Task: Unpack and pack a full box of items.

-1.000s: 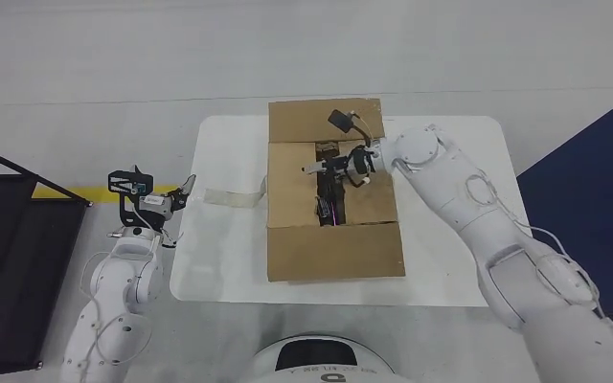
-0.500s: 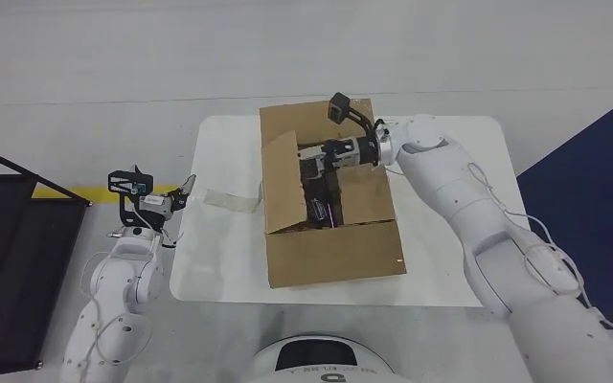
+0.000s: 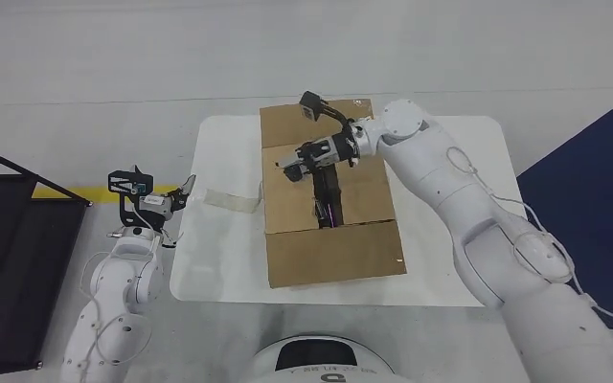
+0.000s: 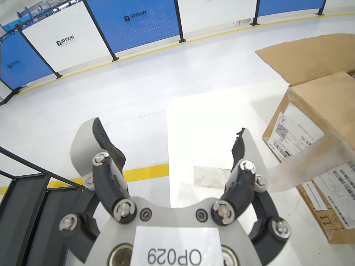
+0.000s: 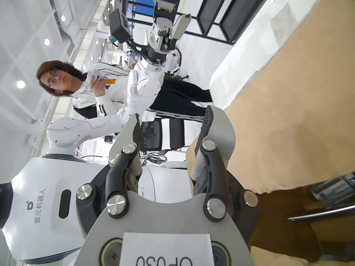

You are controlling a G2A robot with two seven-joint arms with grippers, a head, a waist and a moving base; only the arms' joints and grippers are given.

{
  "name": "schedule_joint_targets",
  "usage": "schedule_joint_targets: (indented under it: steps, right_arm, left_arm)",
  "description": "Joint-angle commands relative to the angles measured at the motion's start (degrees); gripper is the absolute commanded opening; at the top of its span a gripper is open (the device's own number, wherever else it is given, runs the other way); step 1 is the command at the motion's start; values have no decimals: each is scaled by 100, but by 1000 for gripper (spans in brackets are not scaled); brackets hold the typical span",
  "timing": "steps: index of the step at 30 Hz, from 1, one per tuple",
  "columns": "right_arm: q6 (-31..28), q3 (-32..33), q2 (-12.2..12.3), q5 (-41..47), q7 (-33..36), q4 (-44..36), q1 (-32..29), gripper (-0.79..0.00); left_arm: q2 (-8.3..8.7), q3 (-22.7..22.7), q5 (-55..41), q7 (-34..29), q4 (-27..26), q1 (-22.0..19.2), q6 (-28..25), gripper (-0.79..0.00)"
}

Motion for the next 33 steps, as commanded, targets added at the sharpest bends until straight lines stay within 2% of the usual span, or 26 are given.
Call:
schedule_joint_targets:
  steps: [1, 9, 13, 16, 19, 25, 33]
  right_arm:
    - [-70, 30, 38, -162, -70, 245, 42, -15]
    - [-64, 24, 153, -872, -388, 717, 73, 0]
    - [171, -106, 98, -1202, -645, 574, -13, 0]
    - [385, -239, -6, -1285, -577, 395, -90, 0]
    - [495, -294, -129, -1159, -456, 397, -88, 0]
    - [200, -82, -294, -354, 155, 616, 17, 0]
    - [364, 67, -422, 139, 364, 569, 152, 0]
  left_arm:
    - [0, 0, 0, 0, 0, 0, 0, 0]
    - [0, 0, 0, 0, 0, 0, 0, 0]
    - [0, 0, 0, 0, 0, 0, 0, 0]
    - [0, 0, 0, 0, 0, 0, 0, 0]
    - [0, 0, 0, 0, 0, 0, 0, 0]
    - [0, 0, 0, 0, 0, 0, 0, 0]
    - [0, 0, 0, 0, 0, 0, 0, 0]
